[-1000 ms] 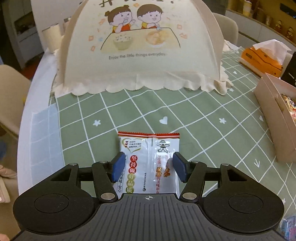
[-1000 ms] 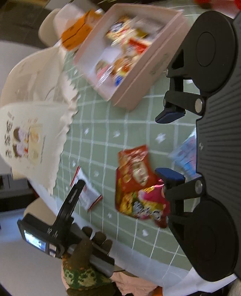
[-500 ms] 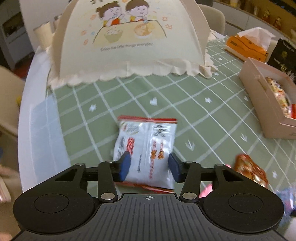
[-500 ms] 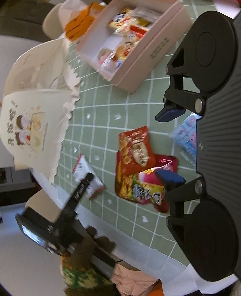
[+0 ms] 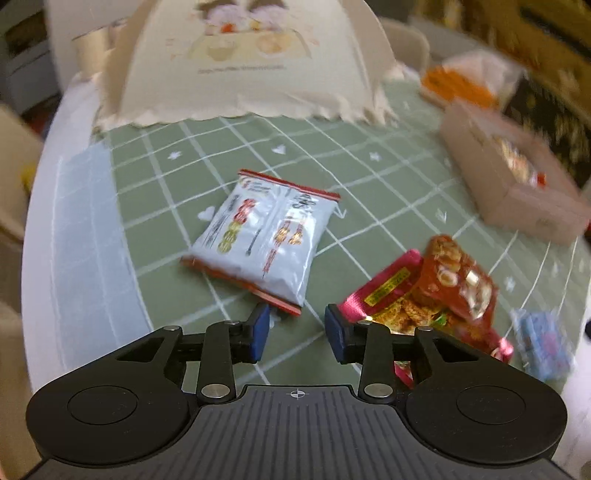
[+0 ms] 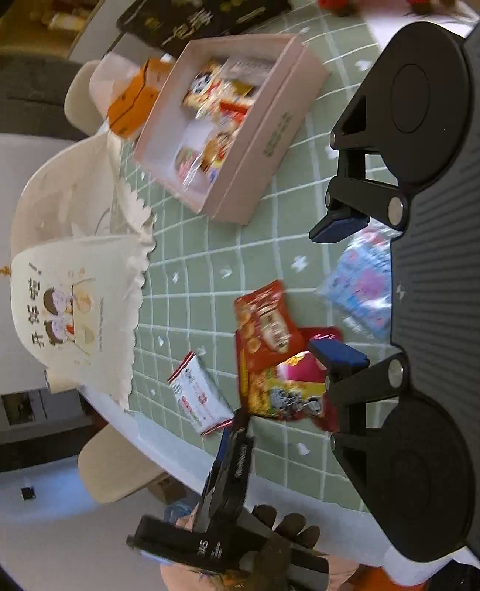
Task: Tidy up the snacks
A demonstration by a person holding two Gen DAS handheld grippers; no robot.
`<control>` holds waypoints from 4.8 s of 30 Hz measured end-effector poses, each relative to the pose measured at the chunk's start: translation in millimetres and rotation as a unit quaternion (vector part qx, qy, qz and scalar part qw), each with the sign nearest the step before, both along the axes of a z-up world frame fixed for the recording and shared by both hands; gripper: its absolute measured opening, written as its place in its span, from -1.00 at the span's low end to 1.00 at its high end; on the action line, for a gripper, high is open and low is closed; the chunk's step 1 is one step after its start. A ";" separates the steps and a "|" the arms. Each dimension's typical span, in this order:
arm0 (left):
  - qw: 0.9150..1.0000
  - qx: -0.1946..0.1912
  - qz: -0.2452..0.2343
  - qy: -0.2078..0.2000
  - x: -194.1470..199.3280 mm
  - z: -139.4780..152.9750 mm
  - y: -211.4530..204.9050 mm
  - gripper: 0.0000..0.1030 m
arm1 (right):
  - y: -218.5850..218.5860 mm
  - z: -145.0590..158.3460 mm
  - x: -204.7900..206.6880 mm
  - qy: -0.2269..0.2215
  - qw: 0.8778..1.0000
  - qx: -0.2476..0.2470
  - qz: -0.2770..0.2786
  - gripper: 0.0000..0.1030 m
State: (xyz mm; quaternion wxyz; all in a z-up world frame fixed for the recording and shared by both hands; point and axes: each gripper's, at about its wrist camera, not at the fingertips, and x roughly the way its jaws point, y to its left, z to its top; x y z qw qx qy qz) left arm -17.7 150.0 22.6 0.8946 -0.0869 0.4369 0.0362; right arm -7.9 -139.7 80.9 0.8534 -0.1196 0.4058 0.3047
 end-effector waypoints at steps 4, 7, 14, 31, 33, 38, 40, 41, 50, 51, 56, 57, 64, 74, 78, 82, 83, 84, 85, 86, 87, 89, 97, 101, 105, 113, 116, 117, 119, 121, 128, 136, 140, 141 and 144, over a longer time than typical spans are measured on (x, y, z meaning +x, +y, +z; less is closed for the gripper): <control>0.998 -0.048 0.010 -0.032 -33.9 3.2 -0.3 -0.26 | -10.4 -6.9 -10.7 -0.006 0.999 -0.039 -0.020 0.13; 0.996 -0.077 0.001 -0.045 -67.3 11.3 -10.6 -0.26 | -16.3 -6.8 -15.5 -0.002 0.998 -0.045 -0.042 0.13; 0.973 -0.211 0.000 -0.090 -137.3 14.8 -57.6 -0.27 | -11.6 -2.0 -26.4 -0.007 0.999 -0.014 -0.039 0.13; 0.981 -0.058 0.012 -0.184 -201.6 65.9 -96.5 -0.57 | -102.0 11.8 -56.9 -0.029 0.997 0.038 -0.067 0.16; 0.980 -0.044 0.011 -0.195 -193.8 90.0 -90.2 -0.56 | -93.2 10.7 -54.1 -0.027 0.997 0.044 -0.065 0.16; 0.982 -0.085 0.039 -0.162 -144.2 114.5 -46.9 -0.55 | -54.8 -0.6 -39.9 -0.008 0.997 0.048 -0.051 0.16; 0.984 -0.078 0.055 -0.149 -125.1 114.5 -29.1 -0.54 | -39.7 -7.6 -32.7 -0.001 0.998 0.037 -0.059 0.16; 0.987 -0.072 0.060 -0.132 -111.0 110.8 -18.1 -0.54 | -32.5 -11.2 -27.6 0.005 0.998 0.034 -0.060 0.16; 0.996 -0.023 0.020 -0.082 10.8 63.1 33.0 -0.53 | -20.6 -30.3 -24.4 -0.010 0.997 -0.004 -0.072 0.16; 0.998 -0.014 0.004 -0.067 24.8 55.3 29.9 -0.53 | -22.1 -32.9 -24.9 -0.009 0.997 -0.019 -0.079 0.16; 0.991 0.074 -0.111 0.003 67.3 17.6 -2.7 -0.44 | -35.2 -33.5 -27.4 0.009 0.994 -0.045 -0.104 0.16; 0.989 0.090 -0.121 0.006 67.6 12.1 -9.1 -0.42 | -36.2 -33.5 -26.9 0.010 0.993 -0.047 -0.106 0.16; 0.972 0.118 -0.201 0.007 66.4 3.4 -27.6 0.48 | -25.3 -33.3 -13.4 0.023 0.993 -0.032 -0.114 0.17; 0.998 -0.057 -0.012 -0.008 76.9 12.6 72.9 0.38 | -7.2 -36.3 -17.1 0.027 0.995 -0.027 -0.093 0.16; 0.996 -0.085 -0.011 0.015 80.8 -2.0 77.0 0.37 | -1.1 -41.1 -24.3 0.041 0.995 -0.027 -0.083 0.16; 0.996 -0.024 -0.088 0.023 78.8 -2.5 41.9 0.53 | 5.1 -43.4 -34.1 0.044 0.996 -0.036 -0.063 0.16; 0.994 -0.002 -0.103 0.023 78.6 -3.2 33.9 0.60 | 6.5 -44.9 -34.8 0.046 0.996 -0.039 -0.061 0.16; 0.994 0.008 -0.106 0.026 76.8 -5.3 30.2 0.62 | 7.6 -46.5 -35.4 0.049 0.996 -0.042 -0.060 0.16; 0.994 0.013 -0.104 0.027 76.8 -6.4 27.9 0.63 | 8.4 -47.5 -36.4 0.049 0.996 -0.044 -0.060 0.16; 0.994 0.016 -0.102 0.029 77.3 -7.6 25.0 0.62 | 8.8 -47.8 -37.7 0.048 0.996 -0.046 -0.060 0.16; 0.994 0.028 -0.104 0.028 77.7 -8.8 20.5 0.63 | 9.0 -47.5 -39.0 0.047 0.996 -0.046 -0.059 0.16; 0.991 0.059 -0.116 0.030 78.7 -10.9 11.4 0.64 | 8.8 -46.1 -41.0 0.046 0.996 -0.046 -0.053 0.16; 0.996 -0.018 -0.086 0.020 43.0 1.1 19.1 0.60 | 9.1 -30.3 -28.6 0.027 0.998 -0.037 -0.039 0.17; 0.997 -0.075 -0.031 0.004 -10.3 17.8 14.5 0.60 | 21.6 -20.7 -4.2 0.024 0.999 -0.018 -0.020 0.17; 0.995 -0.090 0.030 0.015 -56.4 25.7 -3.4 0.60 | 36.9 -19.7 25.5 0.051 0.998 0.021 -0.027 0.17; 0.994 -0.080 0.073 0.014 -110.4 37.1 -22.2 0.60 | 66.2 -55.9 86.0 0.207 0.964 0.104 -0.129 0.38; 0.993 -0.072 0.091 0.012 -121.4 42.7 -19.6 0.60 | 85.0 -53.1 88.7 0.191 0.968 0.080 -0.140 0.48; 0.993 -0.074 0.096 0.010 -123.7 44.4 -18.6 0.60 | 92.1 -52.6 88.3 0.179 0.972 0.066 -0.138 0.49; 0.992 -0.075 0.104 0.004 -128.8 49.3 -17.5 0.60 | 108.2 -51.3 85.2 0.145 0.981 0.024 -0.129 0.50; 0.992 -0.069 0.108 -0.001 -131.3 53.3 -18.8 0.60 | 116.0 -51.5 82.7 0.124 0.985 -0.006 -0.118 0.53; 0.994 -0.065 0.088 -0.005 -125.0 60.0 -33.0 0.60 | 98.6 -47.8 66.5 0.108 0.993 -0.006 -0.053 0.39; 0.997 -0.066 0.027 -0.005 -102.0 61.0 -60.5 0.60 | 31.8 -19.6 47.3 0.000 0.998 -0.028 -0.052 0.38; 0.998 -0.066 -0.011 -0.004 -88.3 60.1 -78.0 0.60 | -17.1 -11.6 40.4 -0.010 0.996 -0.028 -0.089 0.38; 0.998 -0.067 -0.020 -0.001 -83.5 59.0 -83.4 0.60 | -27.6 -11.6 39.3 -0.007 0.995 -0.028 -0.099 0.38; 0.996 -0.076 -0.052 0.010 -69.5 57.5 -100.9 0.60 | -60.2 -10.4 31.5 0.005 0.990 -0.032 -0.138 0.39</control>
